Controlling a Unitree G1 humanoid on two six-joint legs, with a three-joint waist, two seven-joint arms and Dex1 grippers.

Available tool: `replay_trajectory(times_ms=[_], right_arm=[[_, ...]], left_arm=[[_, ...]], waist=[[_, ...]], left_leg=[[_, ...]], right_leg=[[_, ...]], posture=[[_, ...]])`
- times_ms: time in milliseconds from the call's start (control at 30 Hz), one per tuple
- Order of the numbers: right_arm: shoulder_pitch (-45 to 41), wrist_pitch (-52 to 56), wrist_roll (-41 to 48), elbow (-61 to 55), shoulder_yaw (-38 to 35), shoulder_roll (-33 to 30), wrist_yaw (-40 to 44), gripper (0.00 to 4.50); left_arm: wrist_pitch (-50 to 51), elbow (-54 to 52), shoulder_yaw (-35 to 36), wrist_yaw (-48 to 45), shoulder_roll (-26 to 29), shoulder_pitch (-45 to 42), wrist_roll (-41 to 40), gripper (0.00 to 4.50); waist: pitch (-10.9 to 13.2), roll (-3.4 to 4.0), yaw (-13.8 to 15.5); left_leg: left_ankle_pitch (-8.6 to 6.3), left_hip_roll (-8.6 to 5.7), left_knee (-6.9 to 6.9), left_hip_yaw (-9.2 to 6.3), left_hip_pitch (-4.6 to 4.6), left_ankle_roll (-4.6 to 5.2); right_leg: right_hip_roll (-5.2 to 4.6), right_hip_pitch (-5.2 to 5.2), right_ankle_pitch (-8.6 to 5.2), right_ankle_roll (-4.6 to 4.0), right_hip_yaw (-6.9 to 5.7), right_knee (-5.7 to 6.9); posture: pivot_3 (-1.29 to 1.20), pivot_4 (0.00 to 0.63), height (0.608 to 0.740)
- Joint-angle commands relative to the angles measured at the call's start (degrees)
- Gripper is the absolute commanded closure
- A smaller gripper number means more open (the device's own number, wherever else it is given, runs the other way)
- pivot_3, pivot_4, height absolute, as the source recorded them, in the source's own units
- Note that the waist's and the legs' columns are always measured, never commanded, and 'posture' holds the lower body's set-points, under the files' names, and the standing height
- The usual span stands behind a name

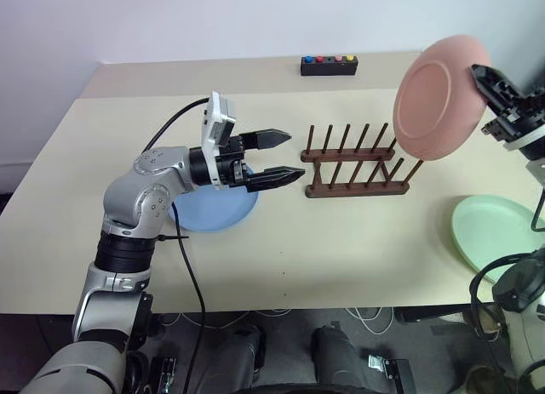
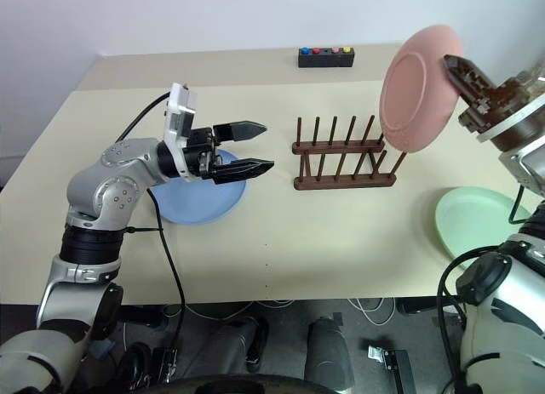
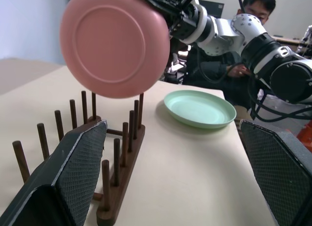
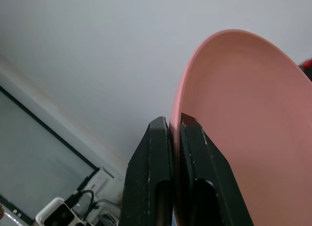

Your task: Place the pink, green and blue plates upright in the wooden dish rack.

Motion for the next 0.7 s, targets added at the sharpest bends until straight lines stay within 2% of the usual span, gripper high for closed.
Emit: replay_trajectory(times_ms=[33,367,567,600,633,700], right_arm=[[0.3,-1.6,1.4,-2.6,-0.5,-0.2,1.1,4.45],[5.0,-4.6,-0.5,-5.2,2.6,1.3,1.4,4.45],[6.9,-1.7,2.9,-8.0,3.0,2.5,1.9,4.45],[7.1,-1.6,3.0,-8.1,3.1,2.5,2.0,3.78],[7.3,-1.9,2.7,-8.2,3.3,2.5,1.8,3.5],[7.3,-2.7,2.3,-8.1,3.3,2.7,1.3,2.61]], left_arm=[[-0.2,-2.2,0.4,-0.2,0.4,-0.1,-0.9,0.0],[-0.2,-2.1,0.4,-0.3,0.7,-0.2,-0.8,0.0],[-0.2,-2.1,0.3,-0.5,0.8,-0.1,-0.8,0.0],[-0.3,-2.1,0.2,-0.5,0.8,-0.1,-0.7,0.0],[-0.3,-2.1,0.2,-0.5,0.8,-0.2,-0.7,0.0],[-0.4,-2.0,0.2,-0.6,0.8,-0.2,-0.6,0.0]], waist=[[0.0,0.0,0.1],[0.0,0.0,0.0],[0.0,0.0,0.1],[0.0,0.0,0.0],[0.0,0.0,0.0],[0.0,0.0,0.1]], left_leg=[[0.0,0.0,0.0,0.0,0.0,0.0],[0.0,0.0,0.01,0.0,0.0,0.0],[0.0,0.0,0.0,-0.01,0.0,0.0],[0.0,0.0,0.0,-0.01,0.0,0.0],[0.0,0.0,0.0,-0.01,0.0,0.0],[0.0,0.0,0.0,-0.01,0.0,0.0]], right_leg=[[0.0,0.0,0.0,0.0,0.0,0.0],[0.0,0.0,0.0,0.0,0.0,-0.01],[0.0,0.0,0.0,0.0,0.0,-0.01],[0.0,0.0,0.0,0.0,0.0,-0.01],[0.0,0.0,0.0,0.0,0.0,-0.01],[0.01,0.0,0.0,0.0,0.0,-0.01]], posture=[[0.0,0.15,0.74],[0.0,0.15,0.74],[0.0,0.15,0.74],[0.0,0.15,0.74],[0.0,0.15,0.74],[0.0,0.15,0.74]])
